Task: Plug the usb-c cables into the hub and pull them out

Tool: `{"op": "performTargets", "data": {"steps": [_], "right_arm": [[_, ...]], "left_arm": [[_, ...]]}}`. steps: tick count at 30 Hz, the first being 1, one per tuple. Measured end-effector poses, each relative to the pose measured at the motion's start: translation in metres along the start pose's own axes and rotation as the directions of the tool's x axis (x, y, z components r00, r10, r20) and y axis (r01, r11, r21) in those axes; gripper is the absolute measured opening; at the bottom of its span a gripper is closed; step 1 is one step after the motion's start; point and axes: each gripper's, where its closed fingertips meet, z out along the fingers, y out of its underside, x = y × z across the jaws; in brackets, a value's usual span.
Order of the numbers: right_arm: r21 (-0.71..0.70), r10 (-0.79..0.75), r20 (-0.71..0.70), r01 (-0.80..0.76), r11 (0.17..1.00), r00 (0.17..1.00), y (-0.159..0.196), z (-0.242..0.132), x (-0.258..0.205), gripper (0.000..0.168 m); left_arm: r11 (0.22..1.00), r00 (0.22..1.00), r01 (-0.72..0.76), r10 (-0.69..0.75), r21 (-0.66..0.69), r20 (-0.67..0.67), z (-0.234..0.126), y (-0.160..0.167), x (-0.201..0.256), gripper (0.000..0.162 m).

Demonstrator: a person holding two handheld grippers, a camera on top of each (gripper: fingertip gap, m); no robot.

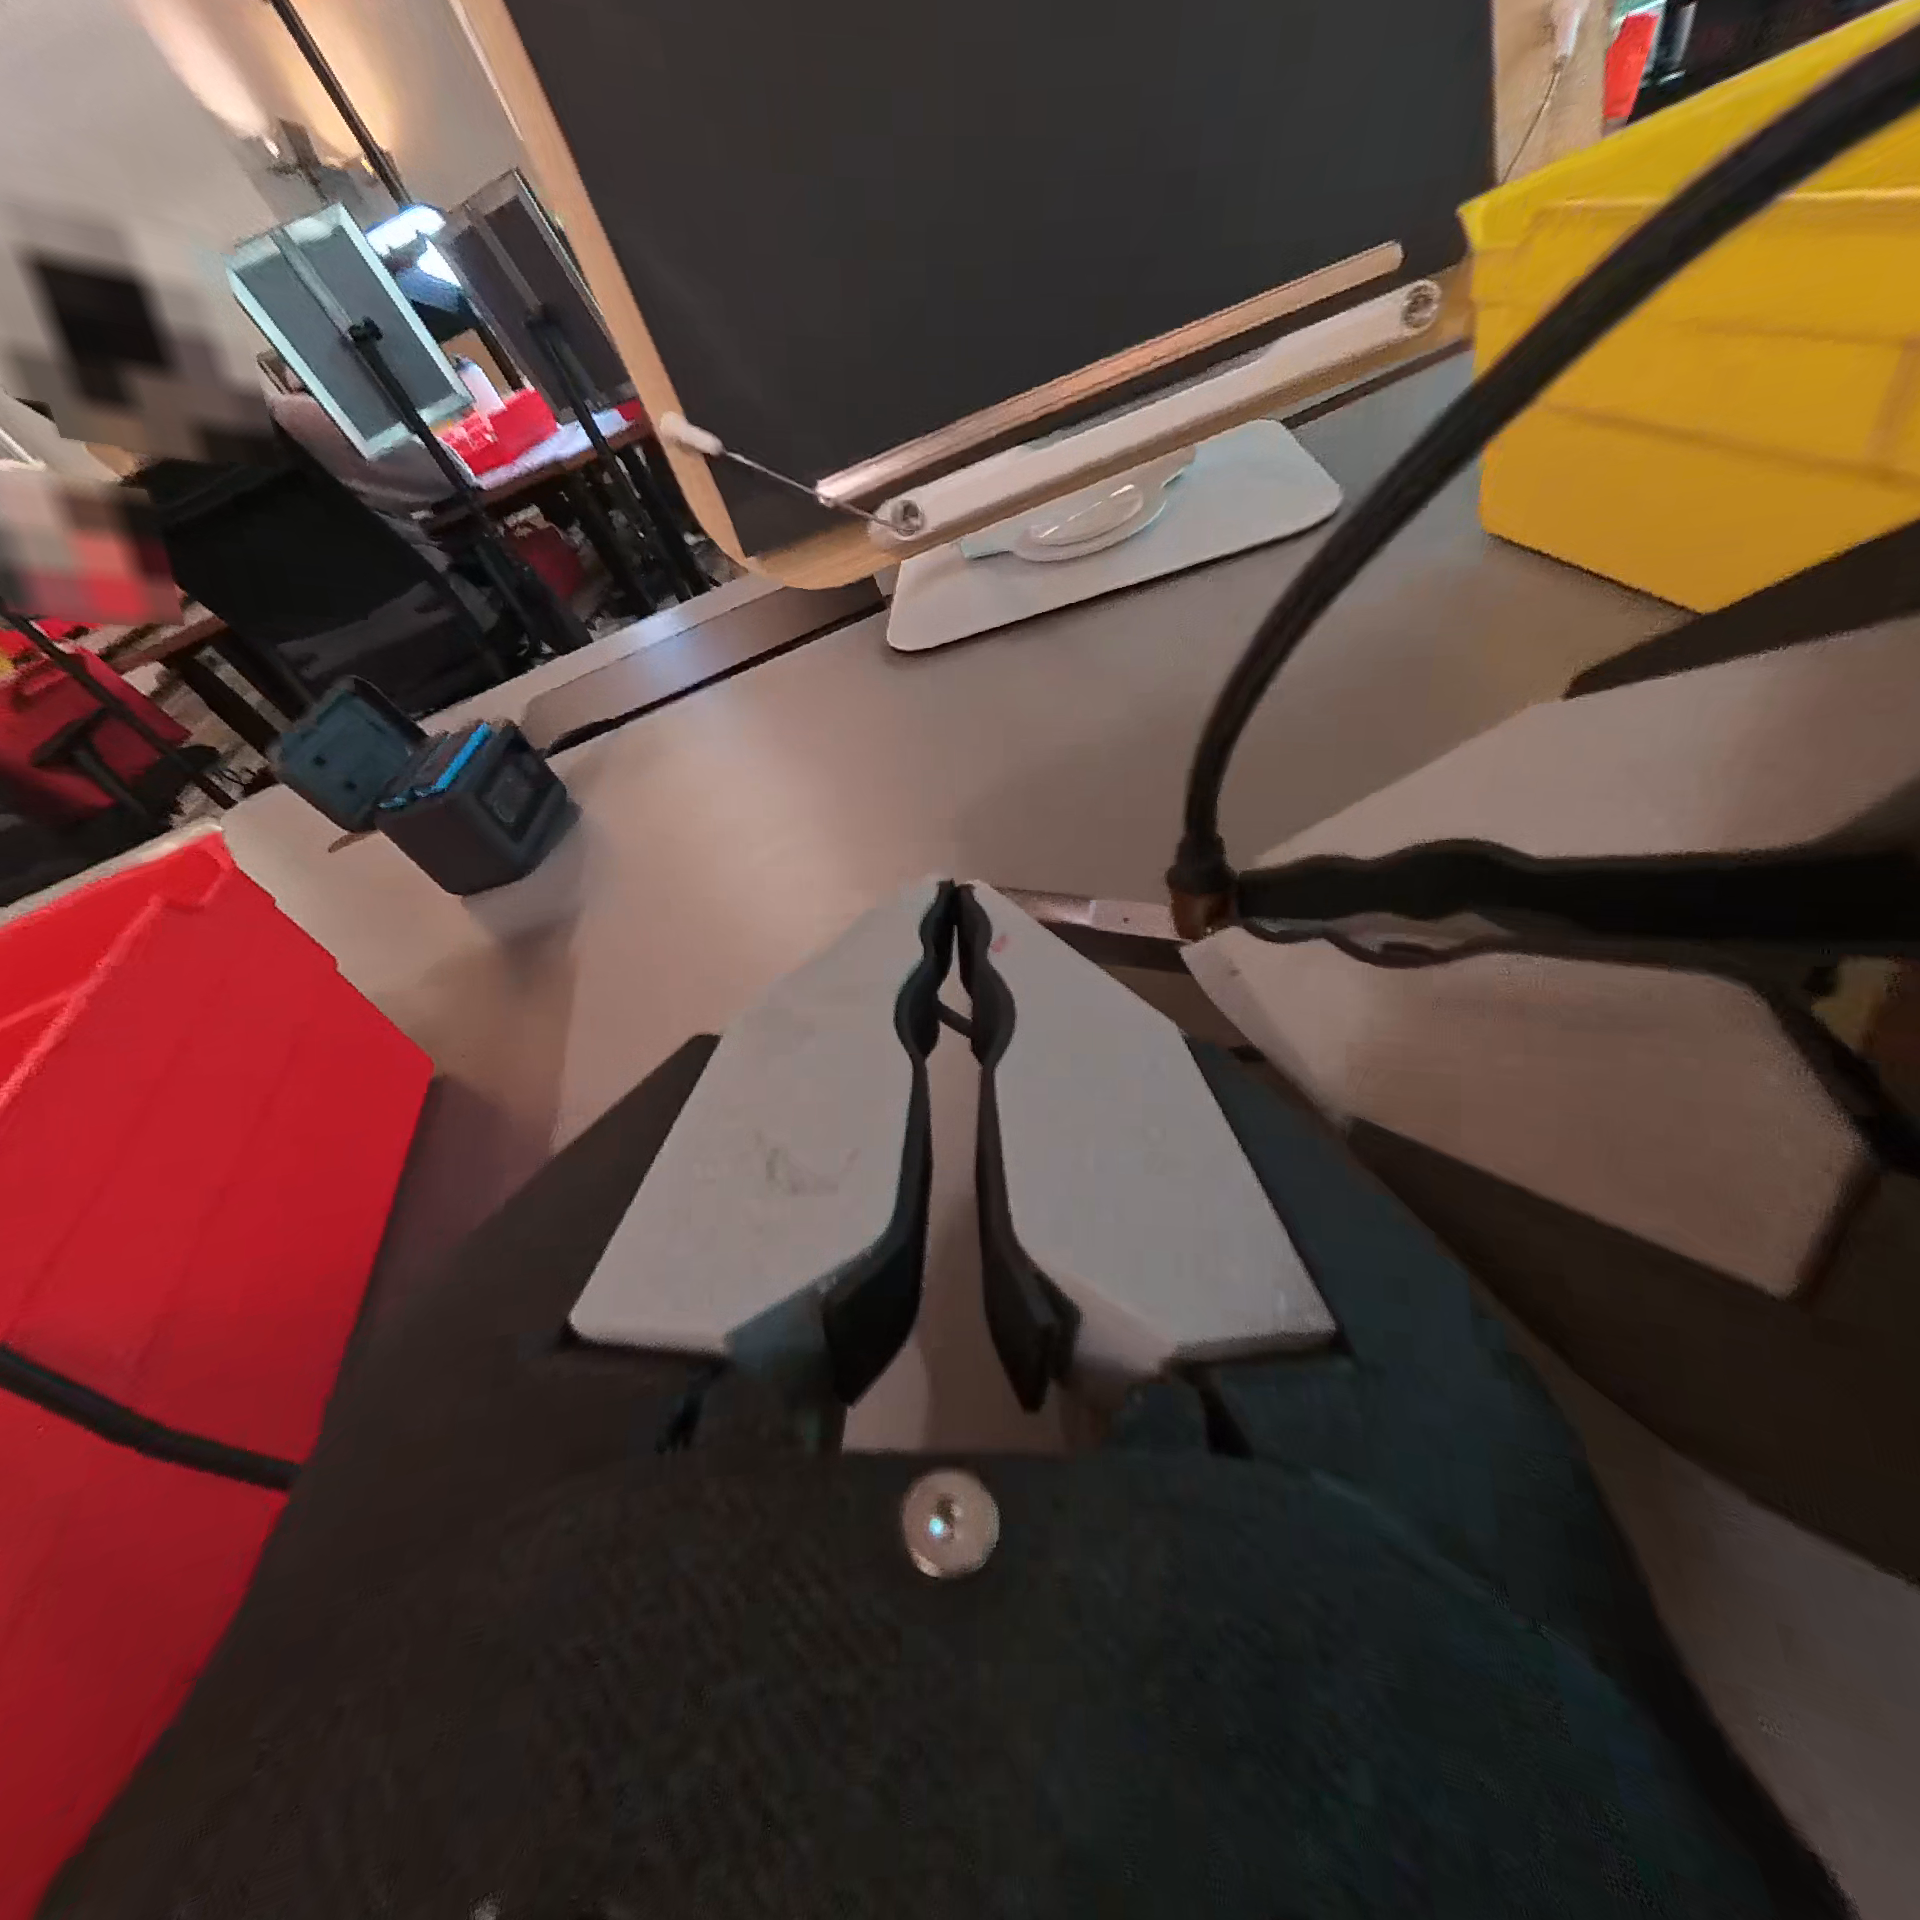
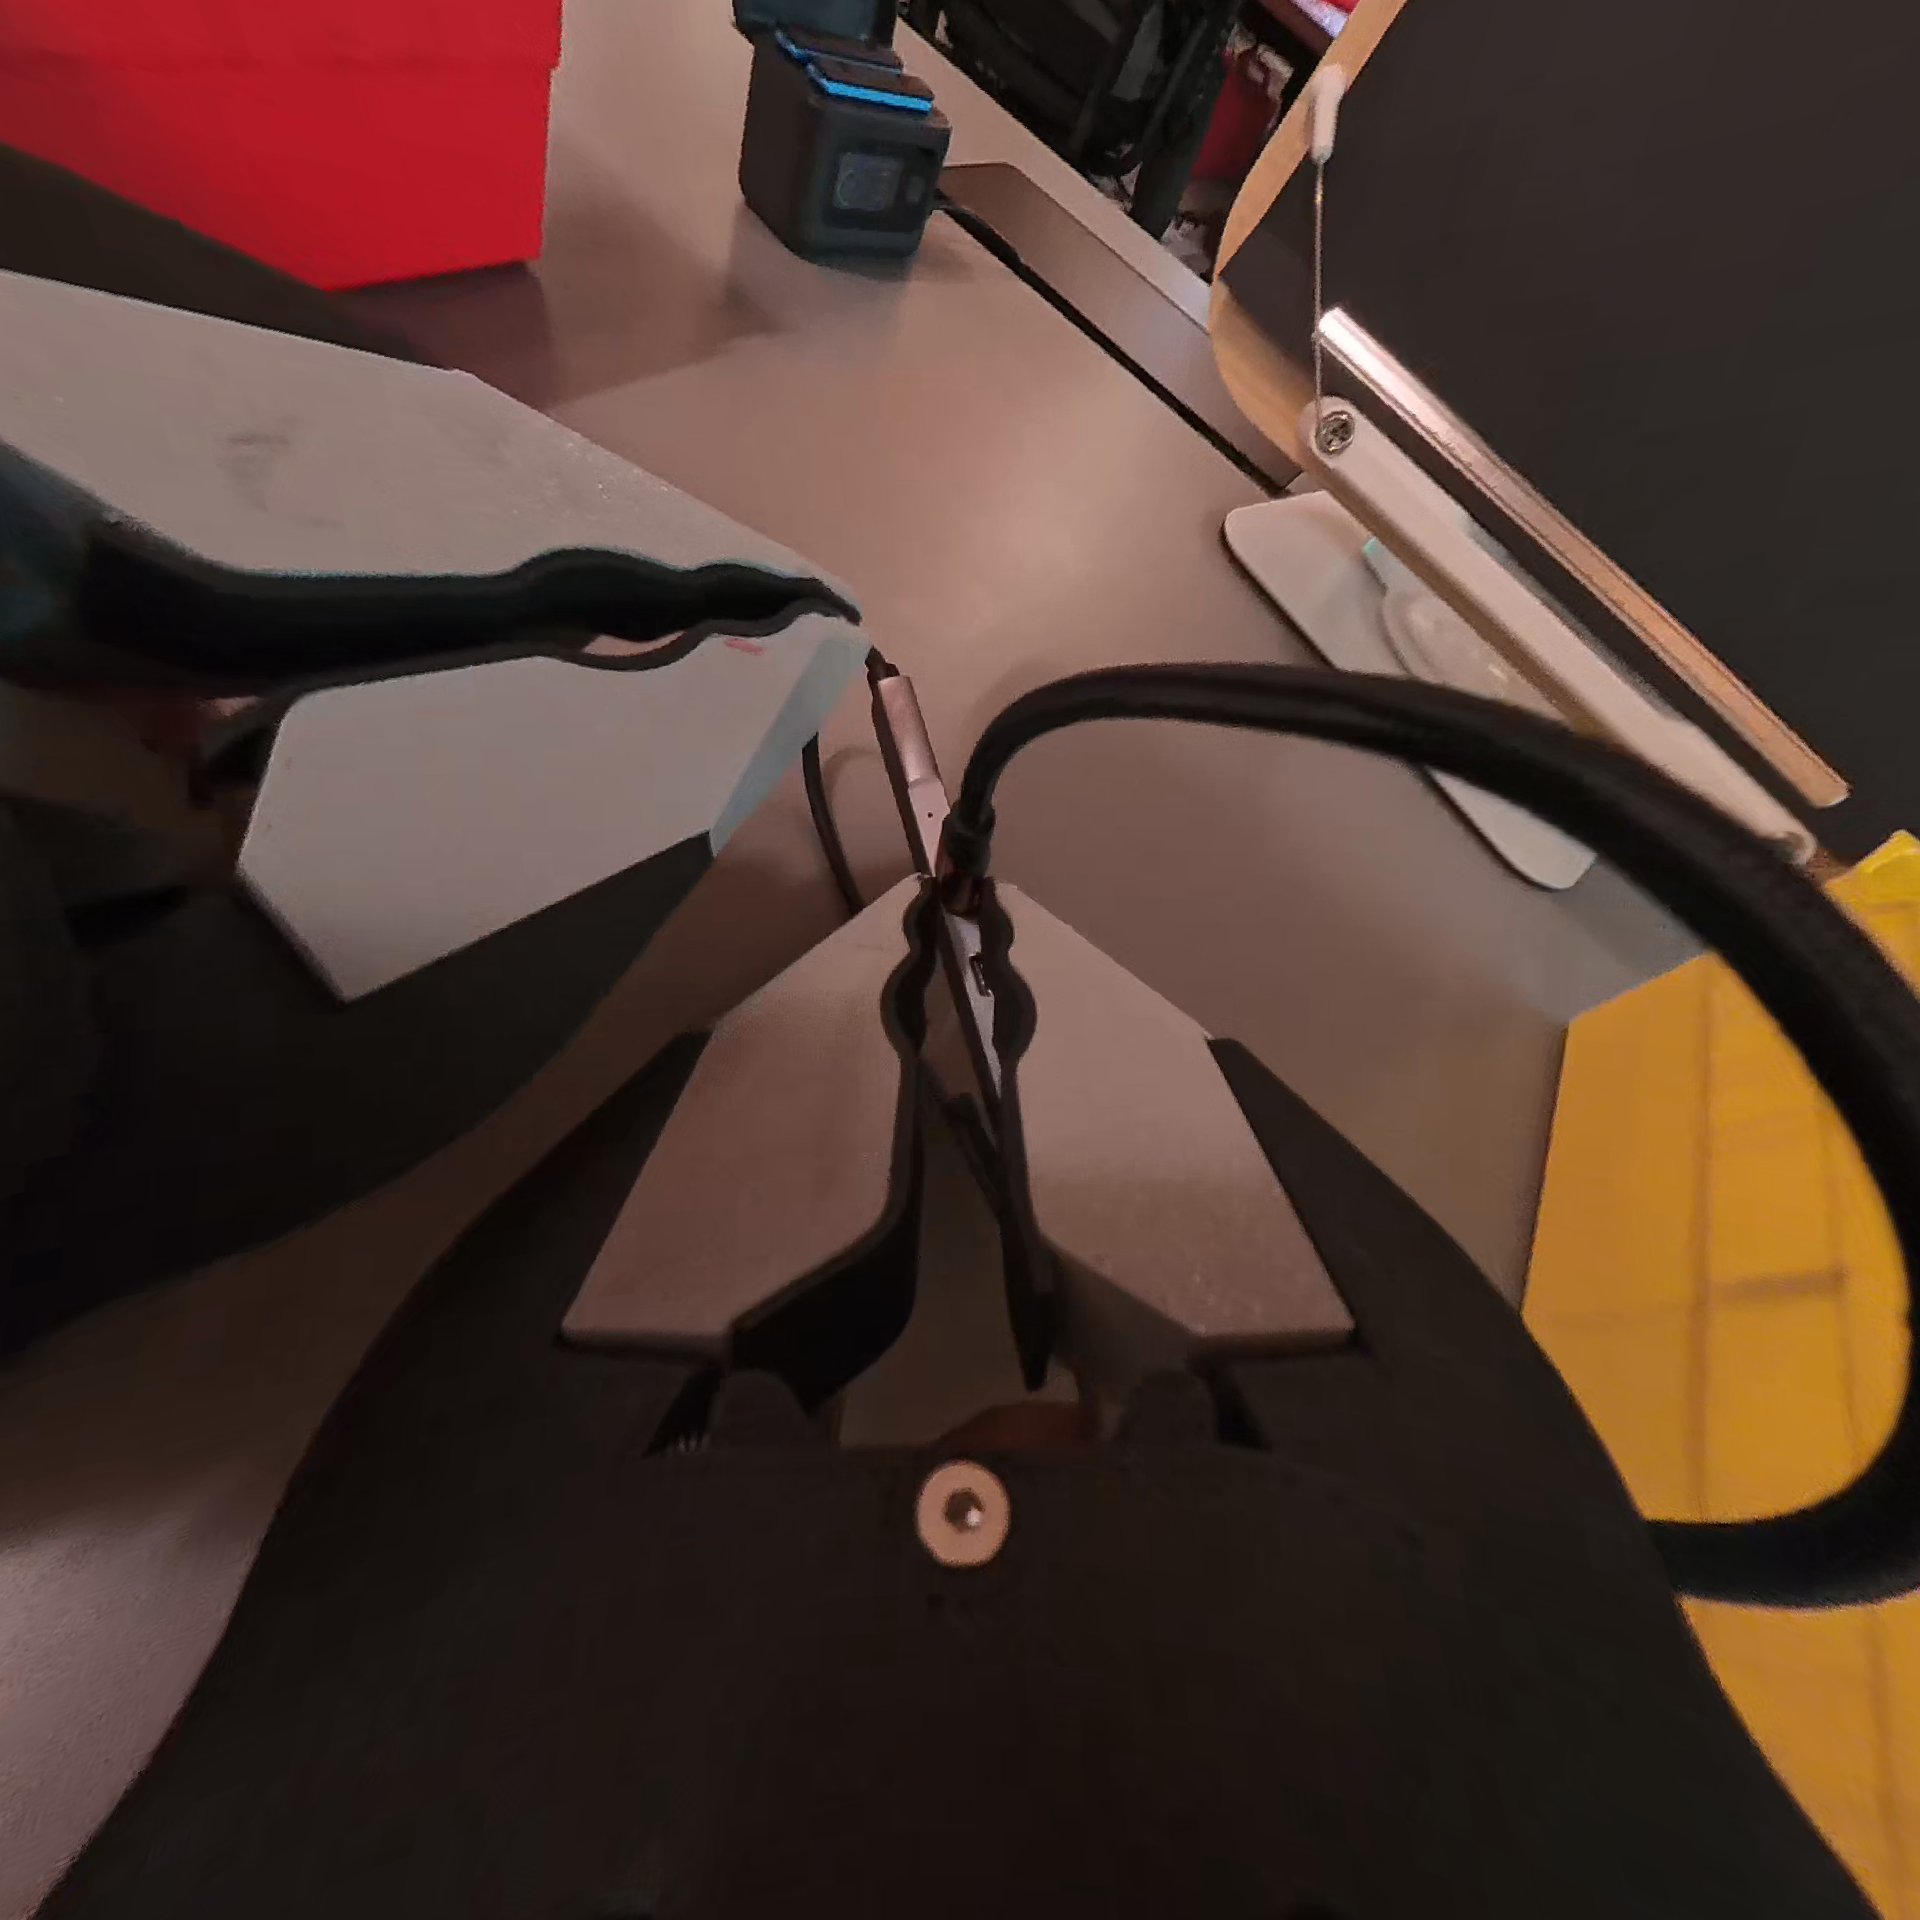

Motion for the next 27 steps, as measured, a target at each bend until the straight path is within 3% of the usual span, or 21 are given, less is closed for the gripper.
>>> {"op": "performTargets", "data": {"steps": [3, 6, 10, 15, 27], "right_arm": [[0.009, 0.012, -0.011, -0.012, 1.000, 1.000, -0.004, 0.003, 0.006, 0.004], [0.022, 0.041, 0.017, -0.041, 0.999, 0.999, -0.012, 0.001, 0.007, 0.005], [0.022, -0.012, 0.012, 0.012, 1.000, 1.000, -0.008, -0.004, 0.006, 0.005], [0.046, 0.064, 0.015, -0.065, 0.997, 0.998, -0.024, -0.014, 0.042, 0.005], [0.110, 0.065, -0.012, -0.064, 0.992, 0.998, -0.054, -0.059, 0.099, 0.004]], "left_arm": [[0.997, 0.997, 0.032, -0.037, -0.063, -0.067, 0.003, 0.007, 0.010, 0.000], [0.998, 0.998, -0.040, 0.038, -0.050, -0.052, 0.003, 0.005, 0.015, 0.000], [0.999, 0.998, 0.010, -0.013, -0.053, -0.061, 0.005, 0.006, 0.009, 0.000], [0.980, 0.979, -0.199, 0.199, 0.007, -0.041, 0.000, -0.001, 0.030, 0.000], [0.998, 0.991, -0.061, 0.062, 0.010, -0.117, 0.001, -0.003, 0.026, 0.000]]}}
